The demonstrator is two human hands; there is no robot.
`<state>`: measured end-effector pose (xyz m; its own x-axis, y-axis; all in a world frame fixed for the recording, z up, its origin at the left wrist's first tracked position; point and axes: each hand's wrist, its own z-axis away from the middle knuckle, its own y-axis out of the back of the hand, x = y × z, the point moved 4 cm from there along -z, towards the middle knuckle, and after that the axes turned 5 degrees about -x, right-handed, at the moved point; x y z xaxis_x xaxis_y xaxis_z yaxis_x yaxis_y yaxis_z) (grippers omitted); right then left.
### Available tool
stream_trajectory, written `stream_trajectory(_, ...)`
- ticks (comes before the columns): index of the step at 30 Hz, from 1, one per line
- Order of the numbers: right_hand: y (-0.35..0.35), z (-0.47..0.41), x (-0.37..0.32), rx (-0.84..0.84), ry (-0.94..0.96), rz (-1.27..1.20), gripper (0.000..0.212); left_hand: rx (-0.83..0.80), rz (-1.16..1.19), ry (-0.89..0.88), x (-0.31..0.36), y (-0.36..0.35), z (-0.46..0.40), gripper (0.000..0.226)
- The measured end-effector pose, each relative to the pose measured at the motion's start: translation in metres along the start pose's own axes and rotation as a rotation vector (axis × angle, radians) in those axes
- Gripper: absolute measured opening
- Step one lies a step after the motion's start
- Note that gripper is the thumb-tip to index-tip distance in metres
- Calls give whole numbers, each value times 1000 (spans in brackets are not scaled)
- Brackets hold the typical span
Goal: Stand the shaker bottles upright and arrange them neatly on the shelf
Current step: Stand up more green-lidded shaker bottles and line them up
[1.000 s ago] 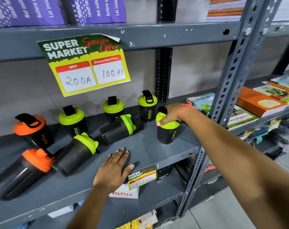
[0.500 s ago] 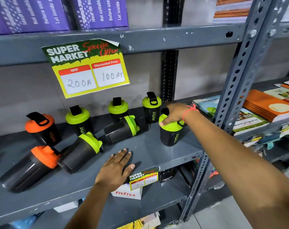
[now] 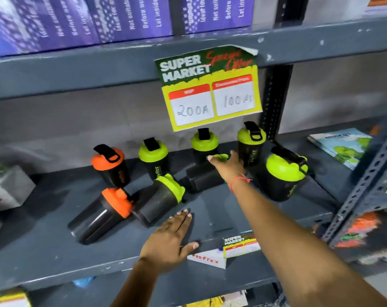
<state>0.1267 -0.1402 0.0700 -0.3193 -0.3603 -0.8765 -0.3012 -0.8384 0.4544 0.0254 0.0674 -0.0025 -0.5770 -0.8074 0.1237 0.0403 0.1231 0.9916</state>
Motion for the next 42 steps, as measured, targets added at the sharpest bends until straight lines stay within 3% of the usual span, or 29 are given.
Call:
stream_trajectory(3, -9, -8, 7, 78, -72, -110, 85, -26, 8, 4, 2, 5, -1, 67)
stream_trajectory(7, -16, -11, 11, 132, -119, -275, 68, -19, 72, -47, -8, -13, -3, 72)
stream_trajectory(11, -11, -6, 8, 202, -112, -252, 56, -31, 81, -50, -9, -14, -6, 73)
stream_trajectory(17, 6, 23, 13, 273, -53, -164, 54, -47, 88, -74, -9, -14, -5, 73)
stream_trajectory(20, 15, 42, -3, 324, 141, 51, 56, -39, 94, -83, -8, -14, -6, 73)
stream_trajectory(24, 7, 74, -20, 400, 469, 643, 57, -25, 93, -100, -9, -16, -6, 73)
stream_trajectory(29, -7, 91, -28, 261, 459, 894, 64, -23, 109, -108, -10, -18, -9, 73)
stream_trajectory(33, 10, 87, -50, 156, 386, 835, 49, -22, 102, -104, -10, -19, -9, 72)
stream_trajectory(35, 18, 77, -64, 11, 399, 857, 49, -10, 110, -101, -10, -19, -9, 72)
stream_trajectory(39, 18, 65, -70, -312, 298, 1022, 71, -8, 123, -94, -9, -17, -8, 72)
stream_trajectory(42, 19, 60, -67, -219, 322, 1112, 72, -20, 130, -78, -10, -16, -7, 72)
